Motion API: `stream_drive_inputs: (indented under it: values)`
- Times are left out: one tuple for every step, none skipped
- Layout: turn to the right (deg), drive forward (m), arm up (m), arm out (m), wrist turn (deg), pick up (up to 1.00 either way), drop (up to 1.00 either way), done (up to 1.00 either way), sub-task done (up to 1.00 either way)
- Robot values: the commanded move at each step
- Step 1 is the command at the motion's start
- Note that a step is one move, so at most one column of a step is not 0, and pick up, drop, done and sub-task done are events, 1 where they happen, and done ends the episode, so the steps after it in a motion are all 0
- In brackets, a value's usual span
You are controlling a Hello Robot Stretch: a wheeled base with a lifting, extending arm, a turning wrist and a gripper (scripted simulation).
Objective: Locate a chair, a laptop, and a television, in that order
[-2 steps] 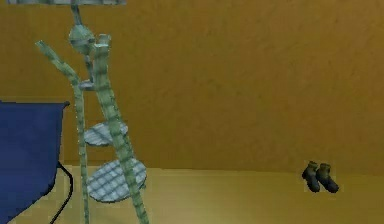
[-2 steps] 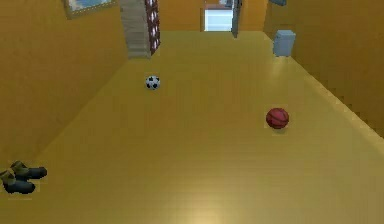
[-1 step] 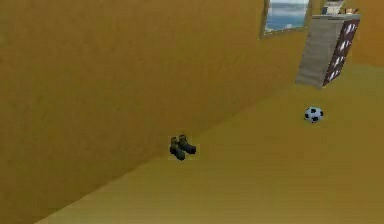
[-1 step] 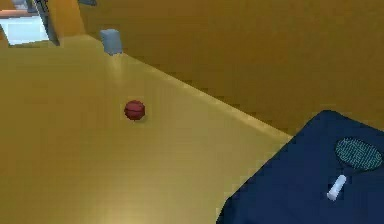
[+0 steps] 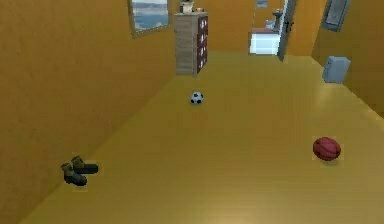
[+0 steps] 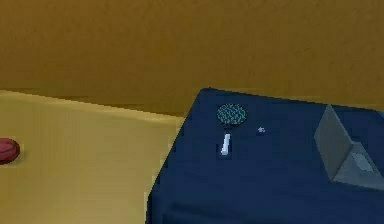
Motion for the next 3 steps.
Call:
stream_drive_inputs:
  values:
    - [0.0, 0.60, 0.00, 0.00, 0.0, 0.00, 0.00, 0.00, 0.00]
    - [21.0, 0.00, 0.00, 0.00, 0.0, 0.00, 0.00, 0.00, 0.00]
    - [0.0, 1.00, 0.00, 0.00, 0.0, 0.00, 0.00, 0.00, 0.00]
